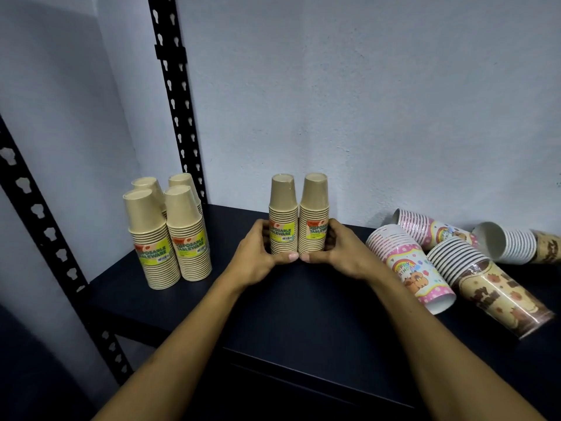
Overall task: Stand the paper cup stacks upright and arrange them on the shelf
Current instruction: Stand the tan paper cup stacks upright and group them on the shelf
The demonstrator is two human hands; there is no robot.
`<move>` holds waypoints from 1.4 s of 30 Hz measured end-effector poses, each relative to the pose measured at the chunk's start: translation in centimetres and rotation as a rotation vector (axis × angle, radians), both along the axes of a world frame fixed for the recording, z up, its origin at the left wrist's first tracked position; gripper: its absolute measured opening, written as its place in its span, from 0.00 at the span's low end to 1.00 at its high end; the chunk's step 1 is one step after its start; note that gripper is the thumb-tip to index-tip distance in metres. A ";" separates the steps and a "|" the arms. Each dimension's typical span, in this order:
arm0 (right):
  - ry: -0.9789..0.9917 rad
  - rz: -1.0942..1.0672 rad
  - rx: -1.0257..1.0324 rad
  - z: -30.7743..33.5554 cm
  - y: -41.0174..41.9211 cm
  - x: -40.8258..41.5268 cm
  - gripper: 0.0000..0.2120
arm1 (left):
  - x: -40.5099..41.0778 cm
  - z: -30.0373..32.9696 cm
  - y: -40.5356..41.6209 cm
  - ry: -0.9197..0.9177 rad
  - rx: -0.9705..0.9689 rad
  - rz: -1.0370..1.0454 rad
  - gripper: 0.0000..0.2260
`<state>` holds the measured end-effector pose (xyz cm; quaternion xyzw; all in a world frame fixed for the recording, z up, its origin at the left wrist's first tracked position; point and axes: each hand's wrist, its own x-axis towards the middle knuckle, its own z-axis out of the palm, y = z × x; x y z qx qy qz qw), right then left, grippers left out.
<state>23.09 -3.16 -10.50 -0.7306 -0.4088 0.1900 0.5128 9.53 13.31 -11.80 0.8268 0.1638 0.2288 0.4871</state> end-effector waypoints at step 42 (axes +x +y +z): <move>-0.109 0.287 0.012 0.2 4.8 -12.9 0.33 | -18.3 0.2 -2.9 -0.023 0.156 0.495 0.29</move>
